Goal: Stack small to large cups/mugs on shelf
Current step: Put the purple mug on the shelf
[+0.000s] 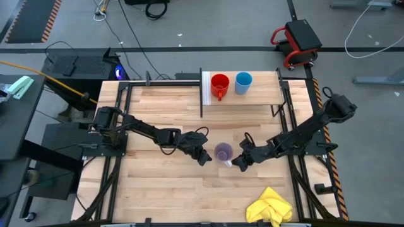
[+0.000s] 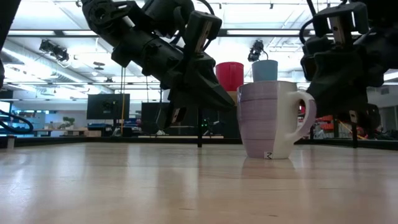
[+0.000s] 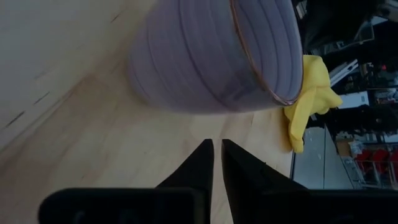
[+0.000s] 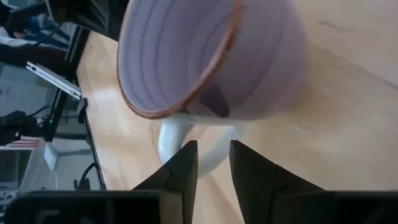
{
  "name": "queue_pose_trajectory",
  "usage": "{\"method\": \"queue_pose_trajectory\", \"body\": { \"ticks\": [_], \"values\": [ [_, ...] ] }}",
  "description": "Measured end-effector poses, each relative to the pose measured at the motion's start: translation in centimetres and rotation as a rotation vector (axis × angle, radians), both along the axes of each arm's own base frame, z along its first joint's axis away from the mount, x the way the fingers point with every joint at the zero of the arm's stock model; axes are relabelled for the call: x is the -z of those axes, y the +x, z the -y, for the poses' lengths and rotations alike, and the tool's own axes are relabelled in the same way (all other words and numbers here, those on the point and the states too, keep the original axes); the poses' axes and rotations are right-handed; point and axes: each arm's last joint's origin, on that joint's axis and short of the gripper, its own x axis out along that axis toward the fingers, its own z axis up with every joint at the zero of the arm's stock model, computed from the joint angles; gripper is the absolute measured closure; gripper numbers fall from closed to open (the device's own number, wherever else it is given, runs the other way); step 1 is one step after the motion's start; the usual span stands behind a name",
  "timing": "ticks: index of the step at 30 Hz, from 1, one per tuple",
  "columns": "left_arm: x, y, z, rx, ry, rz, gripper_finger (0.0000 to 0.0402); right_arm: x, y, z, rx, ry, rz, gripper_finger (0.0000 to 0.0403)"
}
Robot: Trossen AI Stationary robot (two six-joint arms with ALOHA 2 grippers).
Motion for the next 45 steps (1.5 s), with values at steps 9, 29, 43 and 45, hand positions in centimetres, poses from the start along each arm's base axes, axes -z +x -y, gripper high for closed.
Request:
{"method": "queue_pose_trajectory", "body": {
  "ticks": [9,29,43,45],
  "values": [
    [0.0,0.0,0.0,-0.007,0.004,0.001,0.0363,0.1,2.4,-1.0,-0.011,-0.019,-0.004,0.0304],
    [0.0,0.0,0.0,-0.012,0.000,-0.002,0.0359,-2.6,0.9,-3.6,-0.009,-0.050,0.093,0.0297],
    [0.0,0.0,0.0,-0.008,0.007,0.000,0.0356,1.5,0.3,-8.6,0.202,-0.123,0.283,0.0295],
    [0.0,0.0,0.0,-0.008,0.007,0.000,0.0357,1.7,0.7,-8.6,0.206,-0.135,0.303,0.0295]
  ]
}}
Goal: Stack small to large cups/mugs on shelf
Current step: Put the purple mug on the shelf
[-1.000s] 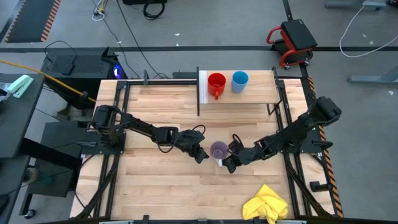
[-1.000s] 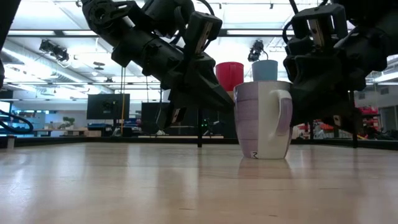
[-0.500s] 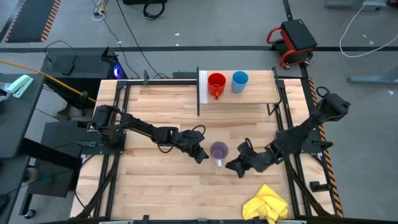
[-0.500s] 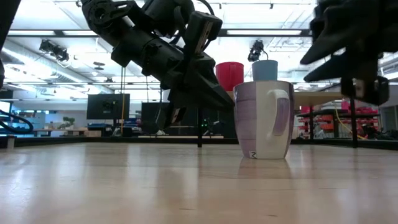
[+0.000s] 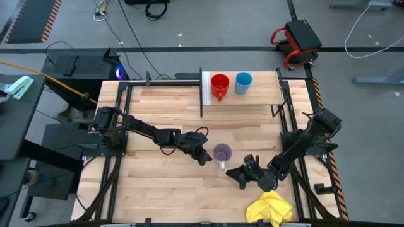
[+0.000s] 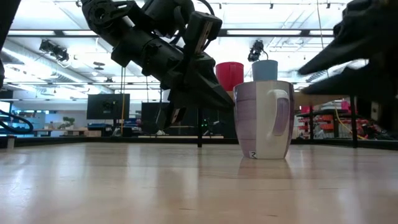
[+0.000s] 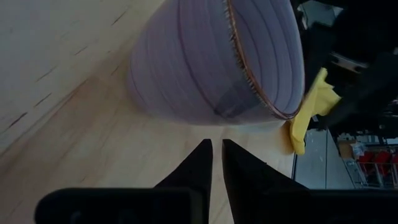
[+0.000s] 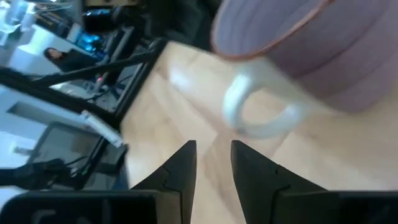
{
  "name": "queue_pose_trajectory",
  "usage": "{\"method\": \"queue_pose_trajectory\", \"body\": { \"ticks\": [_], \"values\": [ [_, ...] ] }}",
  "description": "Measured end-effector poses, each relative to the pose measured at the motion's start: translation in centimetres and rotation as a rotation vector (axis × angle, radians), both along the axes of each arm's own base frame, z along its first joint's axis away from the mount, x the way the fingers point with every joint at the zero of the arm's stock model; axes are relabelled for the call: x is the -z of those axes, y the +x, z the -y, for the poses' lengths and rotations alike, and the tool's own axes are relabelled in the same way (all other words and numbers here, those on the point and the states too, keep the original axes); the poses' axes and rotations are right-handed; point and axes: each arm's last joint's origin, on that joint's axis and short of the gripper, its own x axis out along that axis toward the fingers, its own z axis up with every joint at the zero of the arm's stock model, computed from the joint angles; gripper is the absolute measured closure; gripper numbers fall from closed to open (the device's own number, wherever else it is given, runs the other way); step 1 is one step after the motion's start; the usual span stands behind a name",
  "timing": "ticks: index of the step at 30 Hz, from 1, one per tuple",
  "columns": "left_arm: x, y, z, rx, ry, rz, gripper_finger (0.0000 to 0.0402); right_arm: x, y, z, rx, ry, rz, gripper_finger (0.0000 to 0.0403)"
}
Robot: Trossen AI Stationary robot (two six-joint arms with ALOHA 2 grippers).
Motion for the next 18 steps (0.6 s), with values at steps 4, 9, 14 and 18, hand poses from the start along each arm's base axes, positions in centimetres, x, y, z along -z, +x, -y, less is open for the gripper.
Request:
{"method": "queue_pose_trajectory", "body": {
  "ticks": [4,9,14,18],
  "values": [
    [0.0,0.0,0.0,0.000,0.000,0.000,0.0361,0.6,0.4,0.5,0.028,-0.015,-0.015,0.0295],
    [0.0,0.0,0.0,0.000,0.001,-0.002,0.0360,0.8,0.9,1.0,0.019,-0.017,-0.033,0.0295],
    [0.0,0.0,0.0,0.001,0.002,-0.003,0.0356,0.6,1.3,1.5,-0.013,-0.030,-0.052,0.0295],
    [0.0,0.0,0.0,0.001,0.002,-0.003,0.0360,0.5,1.7,2.0,-0.017,-0.039,-0.055,0.0295]
  ]
}}
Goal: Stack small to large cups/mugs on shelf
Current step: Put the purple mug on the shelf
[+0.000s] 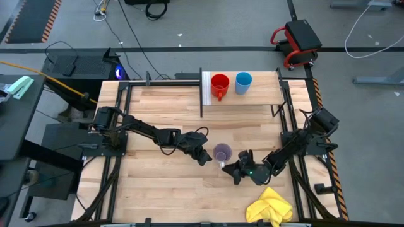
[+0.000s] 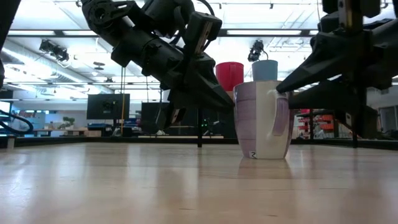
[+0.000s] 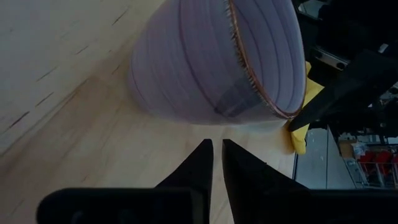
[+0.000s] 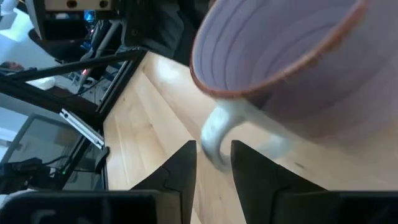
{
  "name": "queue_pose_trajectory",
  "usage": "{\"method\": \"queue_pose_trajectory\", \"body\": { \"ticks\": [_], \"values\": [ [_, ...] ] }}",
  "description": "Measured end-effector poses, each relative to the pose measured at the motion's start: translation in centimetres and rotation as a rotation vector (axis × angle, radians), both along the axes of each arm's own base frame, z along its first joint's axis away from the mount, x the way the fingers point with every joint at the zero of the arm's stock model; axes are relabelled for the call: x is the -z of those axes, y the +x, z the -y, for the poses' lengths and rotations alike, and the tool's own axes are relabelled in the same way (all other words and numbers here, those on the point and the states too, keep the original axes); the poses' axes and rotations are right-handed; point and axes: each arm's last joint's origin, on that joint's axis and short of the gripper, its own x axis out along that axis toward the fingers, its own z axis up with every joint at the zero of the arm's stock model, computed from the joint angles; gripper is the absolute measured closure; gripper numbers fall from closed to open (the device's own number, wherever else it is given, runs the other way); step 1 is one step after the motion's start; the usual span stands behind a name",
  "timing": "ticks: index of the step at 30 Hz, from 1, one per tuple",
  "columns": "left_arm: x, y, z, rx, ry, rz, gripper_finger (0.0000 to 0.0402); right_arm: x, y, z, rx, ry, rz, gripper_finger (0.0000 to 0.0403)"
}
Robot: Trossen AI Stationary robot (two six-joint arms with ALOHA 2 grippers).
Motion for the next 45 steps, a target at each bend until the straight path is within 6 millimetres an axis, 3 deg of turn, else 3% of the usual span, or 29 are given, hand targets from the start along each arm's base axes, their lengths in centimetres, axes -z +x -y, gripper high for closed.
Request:
{"method": "queue_pose_trajectory", "body": {
  "ticks": [13,25,45],
  "values": [
    [0.0,0.0,0.0,-0.001,-0.001,0.000,0.0358,-0.1,0.9,1.2,-0.005,-0.006,-0.004,0.0297],
    [0.0,0.0,0.0,-0.001,-0.002,0.000,0.0368,-0.2,1.2,1.5,-0.008,0.003,-0.005,0.0358],
    [0.0,0.0,0.1,0.011,-0.008,-0.001,0.0379,-0.8,1.3,1.4,-0.016,-0.001,0.042,0.0377]
  ]
}}
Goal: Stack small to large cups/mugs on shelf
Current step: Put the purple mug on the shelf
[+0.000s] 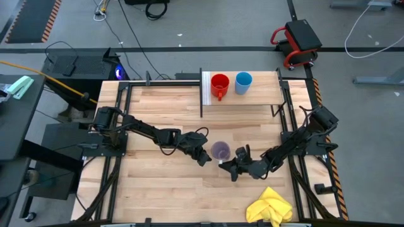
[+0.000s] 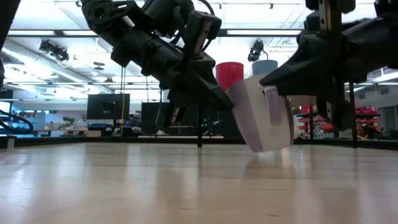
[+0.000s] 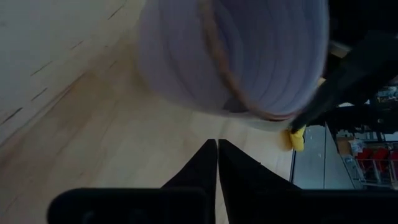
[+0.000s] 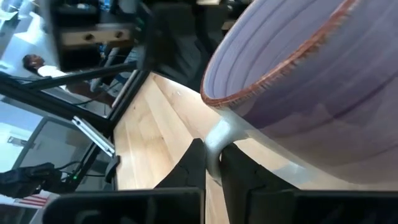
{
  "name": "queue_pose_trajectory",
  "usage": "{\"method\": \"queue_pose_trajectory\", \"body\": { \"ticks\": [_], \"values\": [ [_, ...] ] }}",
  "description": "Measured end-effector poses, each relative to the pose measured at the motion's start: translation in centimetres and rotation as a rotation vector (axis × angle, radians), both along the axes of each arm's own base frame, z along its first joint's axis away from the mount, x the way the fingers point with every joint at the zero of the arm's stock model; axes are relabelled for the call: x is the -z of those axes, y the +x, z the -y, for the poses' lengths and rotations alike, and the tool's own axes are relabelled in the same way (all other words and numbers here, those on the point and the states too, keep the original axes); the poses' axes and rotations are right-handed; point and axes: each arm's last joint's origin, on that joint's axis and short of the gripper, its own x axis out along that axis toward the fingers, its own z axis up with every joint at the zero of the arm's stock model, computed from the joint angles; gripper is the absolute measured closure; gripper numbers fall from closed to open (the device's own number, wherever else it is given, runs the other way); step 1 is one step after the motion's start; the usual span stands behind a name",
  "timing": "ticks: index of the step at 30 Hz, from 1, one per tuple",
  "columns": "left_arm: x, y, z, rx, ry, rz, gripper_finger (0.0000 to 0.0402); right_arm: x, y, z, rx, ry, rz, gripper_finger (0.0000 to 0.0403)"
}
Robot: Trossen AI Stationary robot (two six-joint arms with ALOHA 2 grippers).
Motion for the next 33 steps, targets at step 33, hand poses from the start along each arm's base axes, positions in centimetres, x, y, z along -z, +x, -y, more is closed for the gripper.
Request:
{"method": "queue_pose_trajectory", "body": {
  "ticks": [33],
  "values": [
    [0.1,-0.2,1.1,0.009,0.027,0.000,0.0387,-14.7,-12.7,9.8,0.270,-0.227,0.120,0.0377]
  ]
}}
